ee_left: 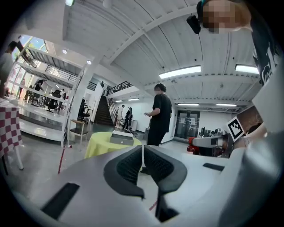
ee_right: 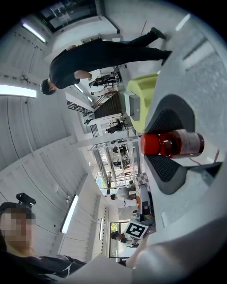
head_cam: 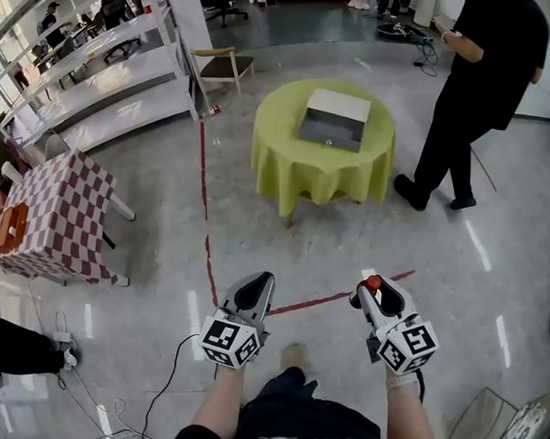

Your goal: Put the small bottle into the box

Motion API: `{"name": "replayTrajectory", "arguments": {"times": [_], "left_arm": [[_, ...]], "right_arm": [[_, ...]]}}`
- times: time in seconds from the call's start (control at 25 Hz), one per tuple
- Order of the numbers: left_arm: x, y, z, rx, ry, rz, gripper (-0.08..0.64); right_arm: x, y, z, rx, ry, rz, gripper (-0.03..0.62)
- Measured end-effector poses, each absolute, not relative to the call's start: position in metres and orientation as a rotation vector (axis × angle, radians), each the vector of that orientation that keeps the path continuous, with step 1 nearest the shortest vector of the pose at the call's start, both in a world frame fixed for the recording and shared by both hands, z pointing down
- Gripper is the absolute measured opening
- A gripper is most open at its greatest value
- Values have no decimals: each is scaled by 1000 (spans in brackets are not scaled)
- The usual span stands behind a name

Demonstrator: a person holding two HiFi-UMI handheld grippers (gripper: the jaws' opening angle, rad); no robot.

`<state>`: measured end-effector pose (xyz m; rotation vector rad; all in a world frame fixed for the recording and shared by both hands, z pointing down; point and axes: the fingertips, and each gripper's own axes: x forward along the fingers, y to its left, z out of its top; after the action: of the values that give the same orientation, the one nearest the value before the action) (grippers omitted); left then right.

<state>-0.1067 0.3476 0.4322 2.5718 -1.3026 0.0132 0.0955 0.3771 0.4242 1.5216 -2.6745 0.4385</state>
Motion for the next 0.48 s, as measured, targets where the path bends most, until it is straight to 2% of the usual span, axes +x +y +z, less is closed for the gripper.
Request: {"name": "replayTrajectory", "arguments": {"times": [0.48], "left_arm": [[-119,286,445,2551,-1262,5,21]], "right_arm": [[83,318,431,1564,-2652,479,147]]}}
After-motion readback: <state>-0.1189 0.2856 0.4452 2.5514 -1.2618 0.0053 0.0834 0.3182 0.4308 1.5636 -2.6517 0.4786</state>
